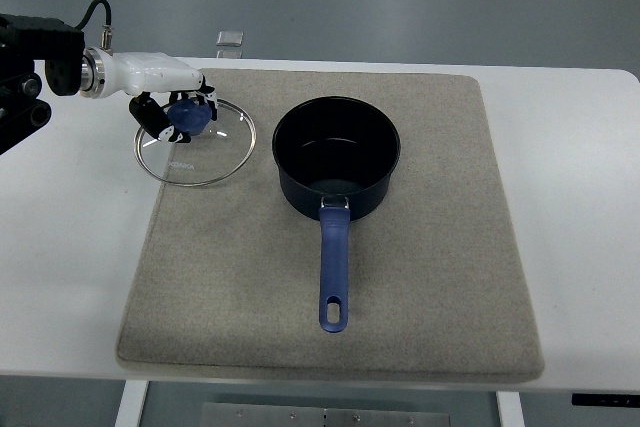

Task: Open pot lid and place left with left hand
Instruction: 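Lower the lid onto the mat beside the saucepan and open the left hand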

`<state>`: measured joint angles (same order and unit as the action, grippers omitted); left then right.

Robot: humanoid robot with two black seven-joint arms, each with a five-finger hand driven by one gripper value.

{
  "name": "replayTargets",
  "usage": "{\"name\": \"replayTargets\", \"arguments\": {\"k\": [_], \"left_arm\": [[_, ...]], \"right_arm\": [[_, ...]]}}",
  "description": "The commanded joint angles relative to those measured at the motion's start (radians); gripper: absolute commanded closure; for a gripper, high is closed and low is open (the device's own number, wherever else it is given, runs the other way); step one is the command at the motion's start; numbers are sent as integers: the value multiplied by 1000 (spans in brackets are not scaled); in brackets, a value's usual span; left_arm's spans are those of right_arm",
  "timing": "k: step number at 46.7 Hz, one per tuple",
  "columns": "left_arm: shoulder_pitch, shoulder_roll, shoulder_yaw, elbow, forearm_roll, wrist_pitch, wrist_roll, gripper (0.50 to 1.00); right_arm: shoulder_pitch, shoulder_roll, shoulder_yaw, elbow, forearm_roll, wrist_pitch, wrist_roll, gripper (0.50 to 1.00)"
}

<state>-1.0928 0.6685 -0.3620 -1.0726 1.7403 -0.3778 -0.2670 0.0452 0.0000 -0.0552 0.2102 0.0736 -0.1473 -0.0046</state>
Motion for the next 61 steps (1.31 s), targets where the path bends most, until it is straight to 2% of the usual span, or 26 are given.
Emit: {"name": "replayTargets", "arguments": {"k": [1, 24, 30, 34, 37, 38, 51, 54, 57, 61], "left_arm": [[10, -21, 0, 13, 1, 0, 2, 1000], [24, -61, 32, 62, -2, 69, 2, 1000], [24, -64, 32, 65, -12, 129, 2, 1000], [25, -64, 34, 66, -12, 129, 2, 997], [34, -66, 34, 65, -18, 138, 2, 873], [37, -66, 34, 65, -19, 139, 2, 847], [37, -66, 34, 66, -16, 131, 2, 834], [37, -64, 34, 65, -19, 135, 2, 723], [39, -64, 32, 66, -22, 139, 2, 639], [44, -63, 34, 66, -22, 135, 2, 604]], "right_arm": [[1, 0, 0, 0, 0, 0, 0, 585], [1, 0, 0, 0, 0, 0, 0, 585], [1, 0, 2, 0, 0, 0, 0, 585], [1, 0, 0, 0, 0, 0, 0, 585], [1, 0, 0, 0, 0, 0, 0, 585], [-1, 0, 0, 0, 0, 0, 0, 585], [1, 0, 0, 0, 0, 0, 0, 585], [1, 0, 0, 0, 0, 0, 0, 585], [1, 0, 0, 0, 0, 0, 0, 585], [1, 0, 0, 0, 0, 0, 0, 585]]}}
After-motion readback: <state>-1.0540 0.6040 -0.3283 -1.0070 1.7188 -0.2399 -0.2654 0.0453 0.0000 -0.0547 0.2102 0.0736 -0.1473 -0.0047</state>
